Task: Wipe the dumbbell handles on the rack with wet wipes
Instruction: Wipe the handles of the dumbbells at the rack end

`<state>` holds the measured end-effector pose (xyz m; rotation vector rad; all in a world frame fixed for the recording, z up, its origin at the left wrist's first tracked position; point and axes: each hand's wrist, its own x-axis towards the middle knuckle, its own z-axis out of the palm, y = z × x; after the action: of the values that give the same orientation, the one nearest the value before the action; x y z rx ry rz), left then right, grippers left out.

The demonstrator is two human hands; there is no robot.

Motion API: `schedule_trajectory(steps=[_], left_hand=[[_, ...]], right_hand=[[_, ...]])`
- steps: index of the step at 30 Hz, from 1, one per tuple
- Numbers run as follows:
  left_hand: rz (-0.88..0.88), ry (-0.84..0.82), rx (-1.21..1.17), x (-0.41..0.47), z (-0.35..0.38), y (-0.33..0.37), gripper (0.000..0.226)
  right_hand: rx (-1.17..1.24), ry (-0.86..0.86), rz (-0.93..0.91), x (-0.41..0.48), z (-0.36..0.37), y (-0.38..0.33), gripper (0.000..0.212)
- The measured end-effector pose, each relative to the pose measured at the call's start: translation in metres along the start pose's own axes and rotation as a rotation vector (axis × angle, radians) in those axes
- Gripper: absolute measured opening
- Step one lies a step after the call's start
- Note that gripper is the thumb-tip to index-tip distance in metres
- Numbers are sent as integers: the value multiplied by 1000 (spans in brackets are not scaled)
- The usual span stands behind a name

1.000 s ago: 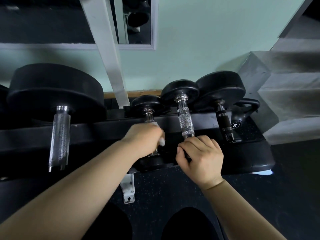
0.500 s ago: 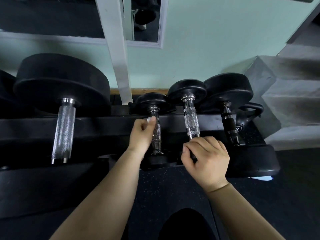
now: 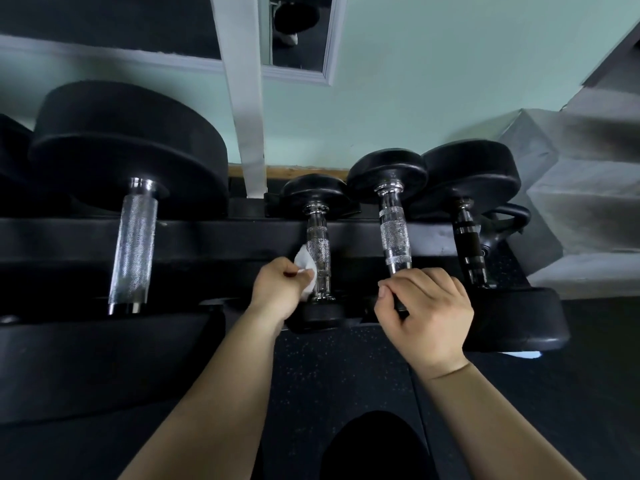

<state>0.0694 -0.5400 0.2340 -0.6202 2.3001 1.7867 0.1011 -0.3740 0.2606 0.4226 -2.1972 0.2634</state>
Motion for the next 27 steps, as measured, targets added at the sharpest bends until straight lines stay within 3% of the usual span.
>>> schedule_trajectory(steps=[5, 8, 10, 12, 16, 20, 27], left_hand=[[-34, 140, -158, 14, 7, 20, 11], [-57, 78, -106, 5, 3, 16, 12], [-40, 36, 62, -4, 1, 11, 16], [16, 54, 269, -10, 0, 15, 15], [278, 250, 359, -5, 0, 36, 18], [582, 19, 767, 1, 10, 40, 23], [800, -178, 1018, -7, -5, 36, 26]], right_hand=[[-3, 2, -3, 0, 0, 0, 28], [-15, 6, 0, 0, 0, -1, 28], [-13, 5, 3, 0, 0, -1, 29], [-9, -2, -3, 1, 0, -1, 29], [-8, -8, -5, 0, -1, 0, 28], [-11, -6, -5, 0, -1, 0, 27], [-4, -12, -2, 2, -2, 0, 26]])
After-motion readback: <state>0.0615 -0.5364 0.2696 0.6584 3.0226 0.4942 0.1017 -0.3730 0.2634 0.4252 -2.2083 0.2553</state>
